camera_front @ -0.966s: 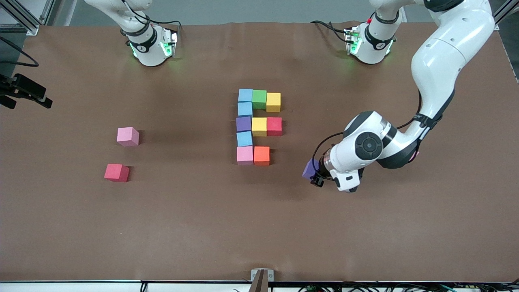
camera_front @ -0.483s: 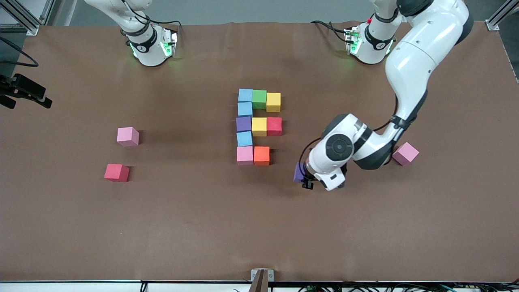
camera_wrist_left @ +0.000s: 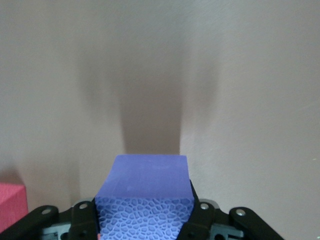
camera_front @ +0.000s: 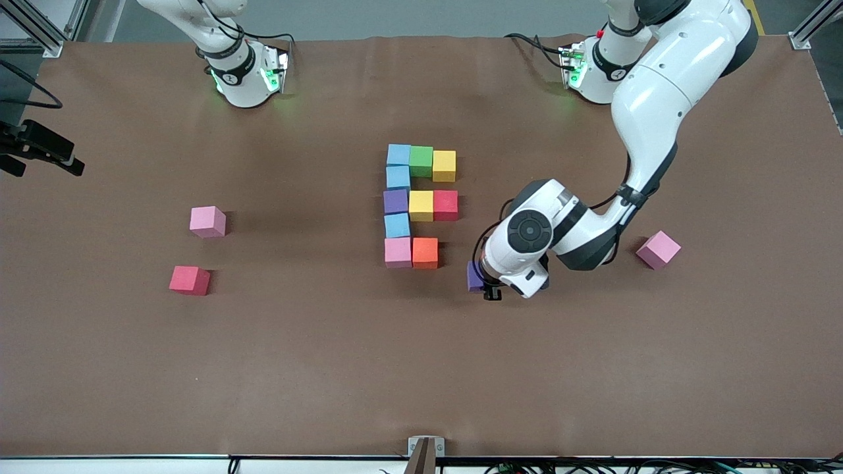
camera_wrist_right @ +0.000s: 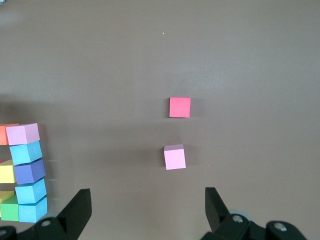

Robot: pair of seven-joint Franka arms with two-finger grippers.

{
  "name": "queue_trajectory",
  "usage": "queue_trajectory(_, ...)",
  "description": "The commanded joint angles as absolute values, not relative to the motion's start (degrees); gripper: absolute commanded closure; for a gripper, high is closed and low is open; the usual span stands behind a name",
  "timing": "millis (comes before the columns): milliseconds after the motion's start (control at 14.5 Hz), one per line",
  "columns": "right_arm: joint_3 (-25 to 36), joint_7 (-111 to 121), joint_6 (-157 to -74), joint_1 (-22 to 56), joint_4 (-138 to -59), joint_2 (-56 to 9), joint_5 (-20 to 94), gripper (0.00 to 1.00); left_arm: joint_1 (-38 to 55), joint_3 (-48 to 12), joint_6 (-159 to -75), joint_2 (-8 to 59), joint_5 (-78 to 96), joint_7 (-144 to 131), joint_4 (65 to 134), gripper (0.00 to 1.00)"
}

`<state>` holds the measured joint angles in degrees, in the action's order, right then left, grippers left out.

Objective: Arrange 11 blocks into digit 3
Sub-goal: 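Carry the purple block toward the orange block with the left gripper, then lower the purple block beside the orange block with the left gripper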

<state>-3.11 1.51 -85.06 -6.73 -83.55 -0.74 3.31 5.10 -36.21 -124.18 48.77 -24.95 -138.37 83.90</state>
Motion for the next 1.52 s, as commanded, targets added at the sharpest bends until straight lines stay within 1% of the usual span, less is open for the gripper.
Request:
queue_trajectory(0,-3.87,1.23,-85.17,-7.73,-83.41,-0.53,2.55,0.0,7.56,-35.33,-125.06,49.48,-24.96,-143.16,82.88,0.84)
queue_trajectory(138,-3.87,1.23,-85.08,-7.73,-83.41,-0.53,2.55,0.0,8.35,-35.25,-126.12,50.27,-24.96,-144.83,82.88,0.84)
queue_trajectory(414,-3.87,1.23,-85.08,-7.73,-83.41,-0.53,2.55,0.0,11.86,-31.47,-128.76,50.27,-24.96,-148.35,83.93,0.83)
queue_trajectory(897,-3.87,1.23,-85.17,-7.91,-83.32,-0.53,2.64,0.0,12.74,-31.38,-128.76,49.66,-25.22,-148.71,87.01,0.83)
queue_trajectory(1448,-3.87,1.23,-85.17,-8.26,-83.32,-0.53,2.72,0.0,13.45,-31.82,-128.76,49.48,-25.22,-146.08,88.33,0.83)
